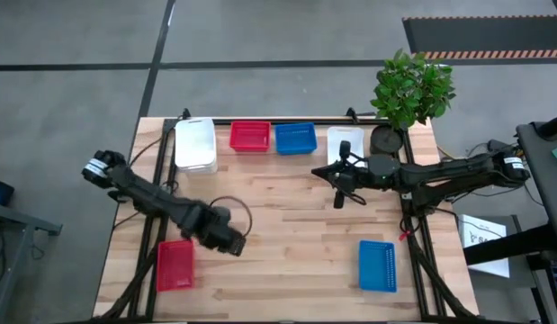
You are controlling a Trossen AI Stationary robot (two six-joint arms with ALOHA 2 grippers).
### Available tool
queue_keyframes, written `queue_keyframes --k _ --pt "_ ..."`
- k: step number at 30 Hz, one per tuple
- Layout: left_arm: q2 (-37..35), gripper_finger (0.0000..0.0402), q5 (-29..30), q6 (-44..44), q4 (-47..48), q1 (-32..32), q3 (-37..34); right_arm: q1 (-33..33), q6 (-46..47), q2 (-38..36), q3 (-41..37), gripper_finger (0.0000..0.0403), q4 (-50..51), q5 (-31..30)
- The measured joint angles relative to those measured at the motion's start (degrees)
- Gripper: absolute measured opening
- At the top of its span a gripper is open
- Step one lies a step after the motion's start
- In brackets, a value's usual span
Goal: Stack baskets by color
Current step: Stack the bottom red bin on the red bins
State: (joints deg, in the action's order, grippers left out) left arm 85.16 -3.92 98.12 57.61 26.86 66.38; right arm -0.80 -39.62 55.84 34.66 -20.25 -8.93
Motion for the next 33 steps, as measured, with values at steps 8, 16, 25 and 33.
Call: queue_keyframes --k 8,16,25,33 --pt "2.0 0.0155 -0.3 14.3 4.7 6.8 -0.2 0.0 -0.1 -6.1 -2.3 0.0009 2.0 0.0" --pt "4.4 0.0207 -1.9 15.6 5.9 8.4 -0.3 0.0 -0.5 -8.1 -2.9 0.0009 2.6 0.0" --pt "5.6 0.0207 -6.3 22.6 8.9 13.5 -1.6 0.0 -1.1 -7.7 -2.9 0.0009 2.5 0.0" --pt "5.3 0.0207 -6.3 29.5 2.7 17.3 -7.8 0.0 -0.9 -7.7 -2.9 0.0009 2.4 0.0"
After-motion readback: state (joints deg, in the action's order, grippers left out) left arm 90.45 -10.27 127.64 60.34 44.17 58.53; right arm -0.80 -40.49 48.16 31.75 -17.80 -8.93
